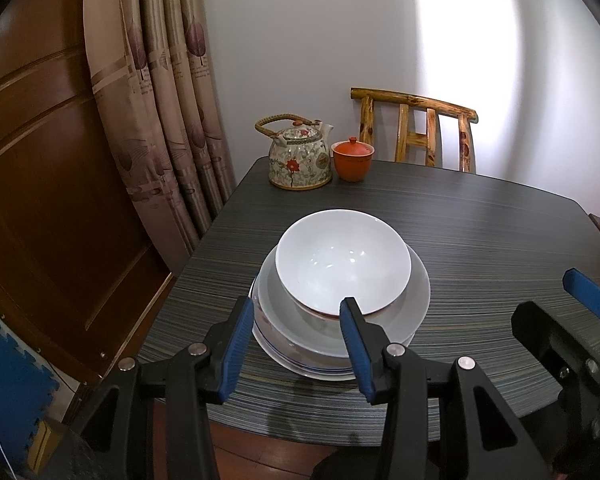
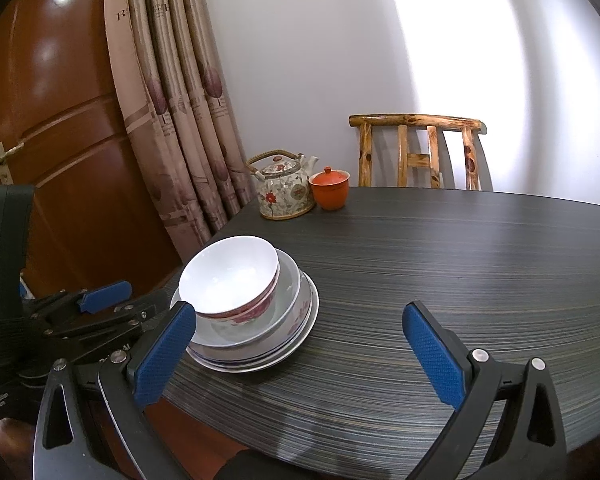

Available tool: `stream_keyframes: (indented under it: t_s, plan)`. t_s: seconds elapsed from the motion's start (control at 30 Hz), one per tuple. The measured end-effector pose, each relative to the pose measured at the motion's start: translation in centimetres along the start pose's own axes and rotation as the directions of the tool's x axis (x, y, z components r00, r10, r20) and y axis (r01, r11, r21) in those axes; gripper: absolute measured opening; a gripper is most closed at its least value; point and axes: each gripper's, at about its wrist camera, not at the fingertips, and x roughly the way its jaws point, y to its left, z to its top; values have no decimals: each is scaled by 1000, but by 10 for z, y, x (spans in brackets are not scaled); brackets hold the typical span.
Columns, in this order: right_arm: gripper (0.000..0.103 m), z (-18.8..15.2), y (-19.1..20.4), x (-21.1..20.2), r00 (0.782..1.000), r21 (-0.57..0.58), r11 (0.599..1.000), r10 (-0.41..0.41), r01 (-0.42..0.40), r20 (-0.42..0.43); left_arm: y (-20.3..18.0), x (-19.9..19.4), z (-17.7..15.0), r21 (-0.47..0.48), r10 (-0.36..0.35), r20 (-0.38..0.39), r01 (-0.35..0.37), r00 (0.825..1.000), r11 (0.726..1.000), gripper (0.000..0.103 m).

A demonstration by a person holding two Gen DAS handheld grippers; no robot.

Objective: Organize plates and bowls

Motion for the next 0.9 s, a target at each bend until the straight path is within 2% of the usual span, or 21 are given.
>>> stream_keyframes:
  t_s: [0.9]
  plan:
    - [102, -1, 2, 1, 1000, -5, 1000, 4, -4, -8, 1, -1, 1, 2, 2, 0, -2, 1000, 1000, 45]
